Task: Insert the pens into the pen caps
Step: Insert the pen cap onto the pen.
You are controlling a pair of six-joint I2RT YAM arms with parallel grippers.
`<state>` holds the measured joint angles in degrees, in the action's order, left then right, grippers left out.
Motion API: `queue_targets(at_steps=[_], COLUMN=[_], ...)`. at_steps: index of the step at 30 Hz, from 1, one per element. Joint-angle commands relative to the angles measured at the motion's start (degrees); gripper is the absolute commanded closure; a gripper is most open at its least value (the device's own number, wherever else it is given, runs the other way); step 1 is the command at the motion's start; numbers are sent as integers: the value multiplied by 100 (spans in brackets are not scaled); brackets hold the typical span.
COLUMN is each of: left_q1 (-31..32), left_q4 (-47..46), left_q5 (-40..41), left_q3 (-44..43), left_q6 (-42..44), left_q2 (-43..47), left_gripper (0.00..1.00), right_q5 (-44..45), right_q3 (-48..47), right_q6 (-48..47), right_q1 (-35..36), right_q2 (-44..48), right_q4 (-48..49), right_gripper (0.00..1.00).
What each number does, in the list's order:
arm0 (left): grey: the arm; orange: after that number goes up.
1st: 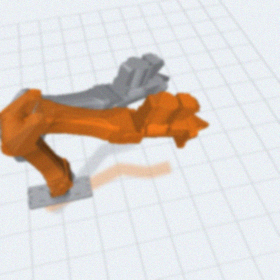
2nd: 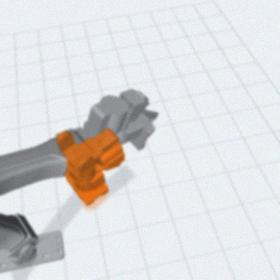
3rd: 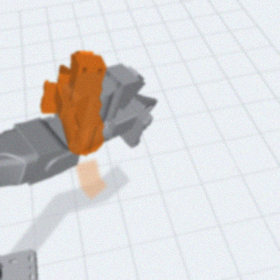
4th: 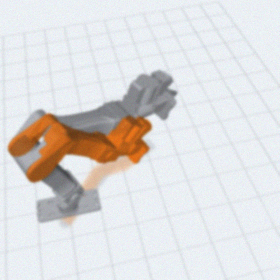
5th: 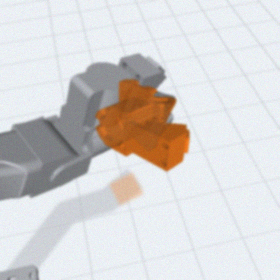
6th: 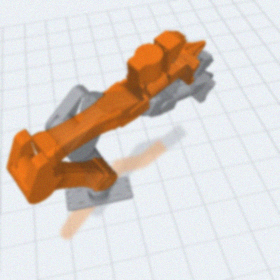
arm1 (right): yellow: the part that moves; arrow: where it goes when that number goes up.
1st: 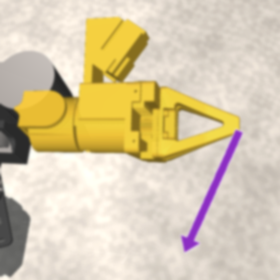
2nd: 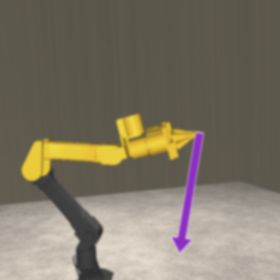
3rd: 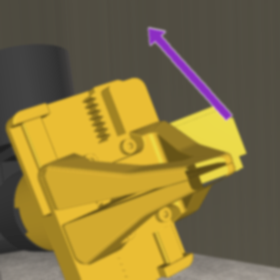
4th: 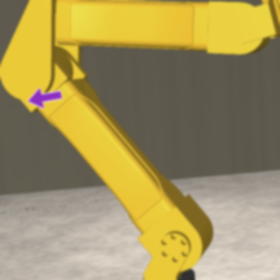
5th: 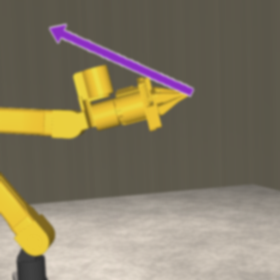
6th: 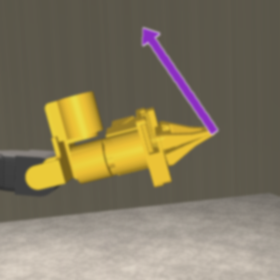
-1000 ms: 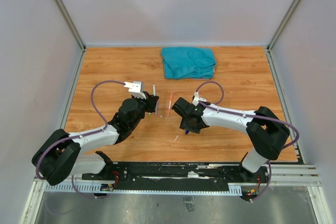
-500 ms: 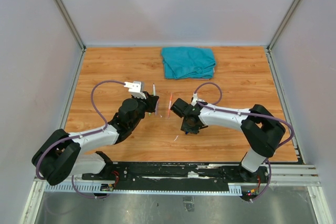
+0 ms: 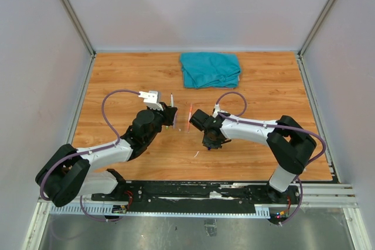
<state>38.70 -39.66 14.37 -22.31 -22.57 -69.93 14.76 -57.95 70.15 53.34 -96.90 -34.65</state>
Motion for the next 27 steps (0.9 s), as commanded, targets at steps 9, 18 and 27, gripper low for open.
queue_targets(at_steps=[9,18,27], left_q1=[-21,-20,-20], left_q4=[72,-60,-171], left_q5=[70,-196,-364], left_q3=[-264,-226,-183], left_q6=[-9,28,98], left_q2=[-43,-46,-22], left_gripper=[99,99,99], right_q5=[367,-183,-186], right_q3=[490,1316,1449], right_q6=[-1142,-3489,-4622], right_q1=[67,-100,-267], right_q2=[982,2460,3214], right_q4=[822,2572,2810], right_gripper=[99,99,99])
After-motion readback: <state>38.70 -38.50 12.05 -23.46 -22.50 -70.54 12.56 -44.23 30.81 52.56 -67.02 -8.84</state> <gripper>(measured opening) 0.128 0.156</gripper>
